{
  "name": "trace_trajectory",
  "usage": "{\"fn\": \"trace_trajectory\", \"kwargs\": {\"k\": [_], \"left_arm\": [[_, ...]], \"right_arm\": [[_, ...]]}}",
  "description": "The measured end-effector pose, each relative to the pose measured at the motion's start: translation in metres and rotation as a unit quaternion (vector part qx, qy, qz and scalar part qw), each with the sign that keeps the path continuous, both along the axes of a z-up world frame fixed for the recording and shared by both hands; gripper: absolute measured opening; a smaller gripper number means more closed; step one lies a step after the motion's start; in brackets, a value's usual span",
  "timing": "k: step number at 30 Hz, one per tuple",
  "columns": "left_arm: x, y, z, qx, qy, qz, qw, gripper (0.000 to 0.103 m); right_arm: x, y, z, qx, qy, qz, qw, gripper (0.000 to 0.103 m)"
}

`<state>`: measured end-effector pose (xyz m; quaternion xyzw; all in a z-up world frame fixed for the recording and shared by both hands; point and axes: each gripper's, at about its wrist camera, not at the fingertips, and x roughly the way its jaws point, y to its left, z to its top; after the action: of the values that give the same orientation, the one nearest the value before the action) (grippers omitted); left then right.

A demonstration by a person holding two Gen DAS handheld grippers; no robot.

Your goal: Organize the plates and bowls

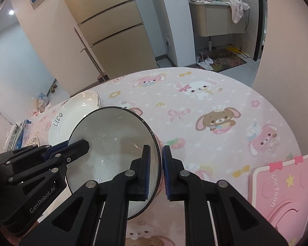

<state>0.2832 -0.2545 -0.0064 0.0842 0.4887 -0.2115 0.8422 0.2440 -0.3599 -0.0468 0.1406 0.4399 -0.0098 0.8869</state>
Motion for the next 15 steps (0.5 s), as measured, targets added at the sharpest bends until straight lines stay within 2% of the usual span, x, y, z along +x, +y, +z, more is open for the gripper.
{"fn": "trace_trajectory", "kwargs": {"k": [2, 11, 15], "left_arm": [[0.0012, -0.0010, -0.0052, 0.005, 0.008, 0.004, 0.9999, 0.009], [-0.0013, -0.0077, -0.0108, 0.042, -0.008, 0.002, 0.9991, 0.009], [-0.0001, -0.0058, -0.0107, 0.038, -0.007, 0.002, 0.9992, 0.009]], "right_arm": [[-0.0002, 0.0041, -0.0019, -0.011, 0.005, 0.002, 1.000, 0.012], [-0.0025, 0.0070, -0.0017, -0.030, 0.011, -0.002, 0.999, 0.011], [-0.0029, 0.0066, -0.0013, -0.029, 0.011, -0.002, 1.000, 0.011]]}}
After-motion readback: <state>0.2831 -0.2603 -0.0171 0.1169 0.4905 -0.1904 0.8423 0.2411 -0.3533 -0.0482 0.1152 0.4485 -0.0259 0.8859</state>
